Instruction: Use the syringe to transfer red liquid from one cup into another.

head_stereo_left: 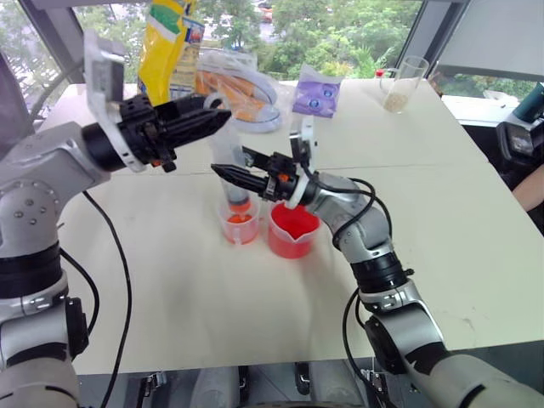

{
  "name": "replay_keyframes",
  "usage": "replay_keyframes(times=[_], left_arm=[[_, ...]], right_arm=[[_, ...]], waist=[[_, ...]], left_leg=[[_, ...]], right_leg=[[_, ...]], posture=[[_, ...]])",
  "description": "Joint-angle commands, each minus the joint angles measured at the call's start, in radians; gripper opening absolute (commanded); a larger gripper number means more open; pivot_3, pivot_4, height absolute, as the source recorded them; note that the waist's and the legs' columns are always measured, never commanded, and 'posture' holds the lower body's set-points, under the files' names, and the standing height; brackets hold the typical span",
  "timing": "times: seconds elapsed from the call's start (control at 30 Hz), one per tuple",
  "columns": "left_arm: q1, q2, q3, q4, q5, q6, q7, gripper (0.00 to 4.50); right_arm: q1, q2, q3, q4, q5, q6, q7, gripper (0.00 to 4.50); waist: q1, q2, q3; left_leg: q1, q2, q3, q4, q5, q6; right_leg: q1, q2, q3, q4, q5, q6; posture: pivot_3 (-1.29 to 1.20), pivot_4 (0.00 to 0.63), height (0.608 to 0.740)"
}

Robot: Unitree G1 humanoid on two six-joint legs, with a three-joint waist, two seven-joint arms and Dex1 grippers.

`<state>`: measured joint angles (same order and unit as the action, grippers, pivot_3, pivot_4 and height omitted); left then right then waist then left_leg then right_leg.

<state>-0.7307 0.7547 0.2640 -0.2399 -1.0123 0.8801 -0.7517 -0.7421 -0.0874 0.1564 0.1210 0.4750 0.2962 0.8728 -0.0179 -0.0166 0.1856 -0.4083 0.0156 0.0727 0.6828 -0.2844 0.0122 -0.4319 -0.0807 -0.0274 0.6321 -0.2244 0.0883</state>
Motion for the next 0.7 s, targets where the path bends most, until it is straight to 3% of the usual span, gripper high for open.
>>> replay_keyframes(times=[0.03,0.7], left_arm=[[-0.011,0.004,0.016,-0.017,-0.006,-0.011,-0.004,0.04],[0.099,0.039,-0.066,-0.084,0.077,-0.048,-0.071,0.04]], right_arm=[[-0.012,0.011,-0.005,-0.049,0.004,-0.014,0.004,1.39],[-0.124,0.001,-0.087,-0.091,0.049,0.041,-0.034,1.39]], waist=[[0.000,0.000,0.000],[0.000,0.000,0.000]], left_leg=[[0.000,0.000,0.000,0.000,0.000,0.000],[0.000,0.000,0.000,0.000,0.000,0.000]], right_leg=[[0.000,0.000,0.000,0.000,0.000,0.000],[0.000,0.000,0.000,0.000,0.000,0.000]], posture=[[0.00,0.150,0.740],[0.00,0.150,0.740]])
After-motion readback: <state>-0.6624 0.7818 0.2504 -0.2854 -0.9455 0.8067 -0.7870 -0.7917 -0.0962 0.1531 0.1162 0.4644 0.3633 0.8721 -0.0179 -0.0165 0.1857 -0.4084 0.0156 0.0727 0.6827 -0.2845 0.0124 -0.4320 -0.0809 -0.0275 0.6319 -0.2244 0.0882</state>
